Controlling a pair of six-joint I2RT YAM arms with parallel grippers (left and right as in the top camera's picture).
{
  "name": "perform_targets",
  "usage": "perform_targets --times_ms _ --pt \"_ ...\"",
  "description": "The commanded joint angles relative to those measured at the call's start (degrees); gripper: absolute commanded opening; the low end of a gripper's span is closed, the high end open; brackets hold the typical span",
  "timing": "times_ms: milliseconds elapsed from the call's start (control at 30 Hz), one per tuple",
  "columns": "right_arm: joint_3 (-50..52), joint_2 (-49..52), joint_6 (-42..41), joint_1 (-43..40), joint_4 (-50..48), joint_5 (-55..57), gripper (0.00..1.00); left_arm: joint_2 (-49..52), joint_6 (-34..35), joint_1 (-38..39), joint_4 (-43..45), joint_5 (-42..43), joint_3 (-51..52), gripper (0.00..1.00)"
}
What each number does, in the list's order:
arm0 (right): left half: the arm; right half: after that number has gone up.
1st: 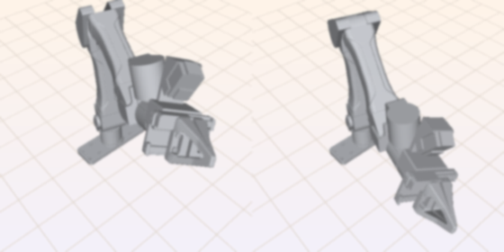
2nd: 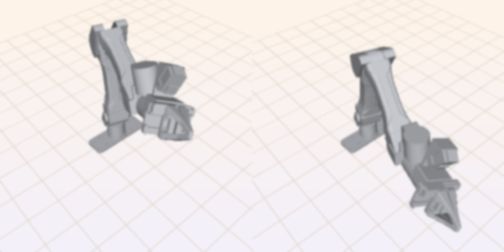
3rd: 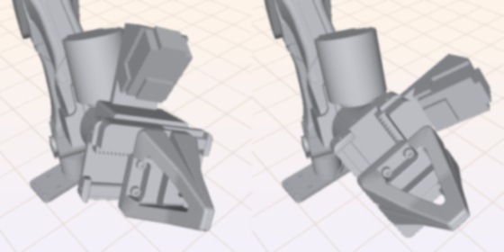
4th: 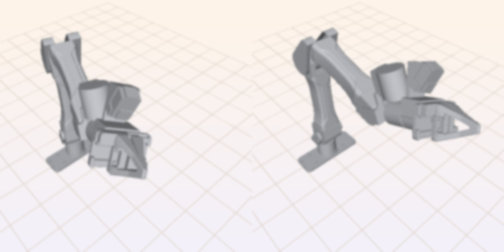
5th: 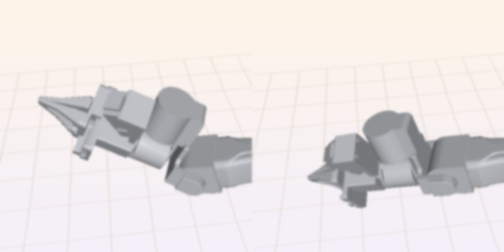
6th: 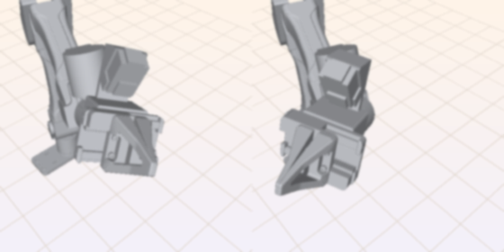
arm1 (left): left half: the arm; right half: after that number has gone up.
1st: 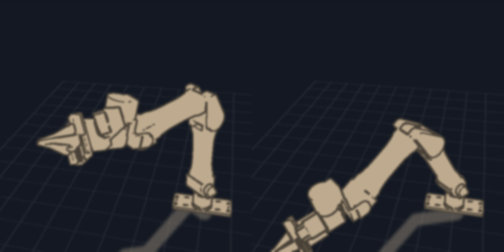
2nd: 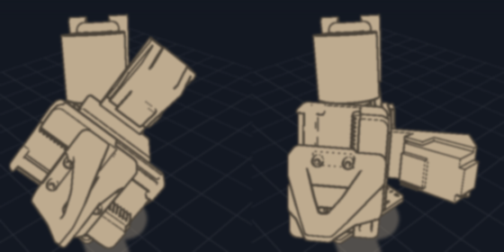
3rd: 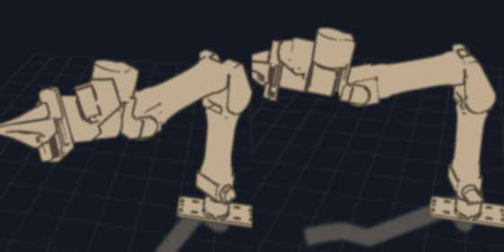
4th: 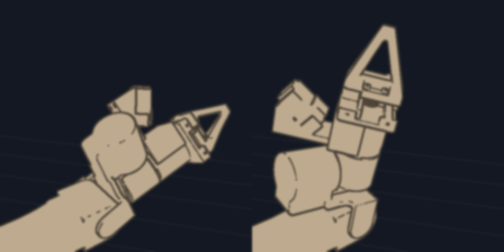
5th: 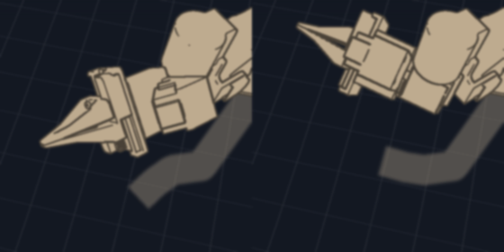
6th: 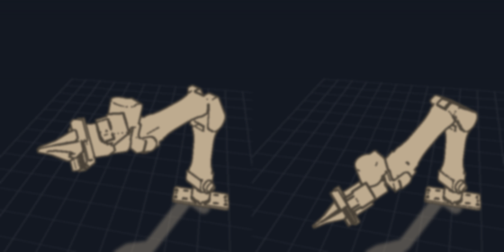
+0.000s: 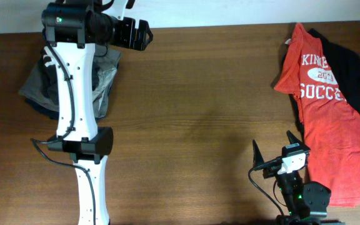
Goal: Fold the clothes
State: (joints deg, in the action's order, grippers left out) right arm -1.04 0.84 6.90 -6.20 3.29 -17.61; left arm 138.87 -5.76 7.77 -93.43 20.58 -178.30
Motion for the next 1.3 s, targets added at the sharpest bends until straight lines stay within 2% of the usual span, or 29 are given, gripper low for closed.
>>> perform_targets --times_ms 0,67,167,267,333,500,600,800,900,967,1067,1267 --pt "0.63 -0.66 0.17 0.57 -0.28 0.68 0.99 -0.07 -0.09 -0.04 0.07 -2.38 -0.46 0.99" --pt "0.63 -0.66 0.17 0.57 -0.28 0.68 0.99 -0.26 -0.07 -0.04 0.11 -4.02 -0.46 0.99" --pt "0.63 -0.66 0.17 0.57 -0.28 0.68 0.99 -3.04 -0.09 0.39 5.9 -4.48 1.95 0.99" --pt "0.63 -0.66 0.17 0.57 -0.28 0.68 0.99 -10.73 -0.09 0.44 14.23 -6.56 12.94 0.99" --pt "0.63 -0.66 0.17 0.57 -0.28 0.68 0.99 -17.49 -0.09 0.17 20.96 -7.41 23.41 0.99" --pt "0.63 -0.66 0.17 0.57 -0.26 0.68 0.99 -40.04 -0.09 -0.44 38.45 -11.34 59.6 0.99" --pt "0.63 -0.66 0.17 0.57 -0.28 0.68 0.99 -49.46 -0.11 -0.44 46.29 -11.67 76.37 0.99" --pt "0.63 -0.66 0.17 0.57 -0.28 0.68 0.98 -68.98 -0.52 -0.44 70.79 -12.59 115.58 0.99" --pt "0.63 -0.66 0.17 0.57 -0.26 0.68 0.98 -77.48 -0.5 -0.44 82.07 -13.6 130.88 0.99" --pt "0.63 -0.66 0.17 0.57 -0.28 0.68 0.99 -83.82 -0.5 -0.48 86.73 -15.02 139.36 0.99" --pt "0.63 -0.66 0.17 0.57 -0.28 0.68 0.99 -95.56 -0.48 -2.8 88.74 -15.72 150.81 0.99" --pt "0.63 -0.66 0.17 0.57 -0.28 0.68 0.99 -113.18 -0.48 -6.82 88.7 -15.69 162.59 0.99"
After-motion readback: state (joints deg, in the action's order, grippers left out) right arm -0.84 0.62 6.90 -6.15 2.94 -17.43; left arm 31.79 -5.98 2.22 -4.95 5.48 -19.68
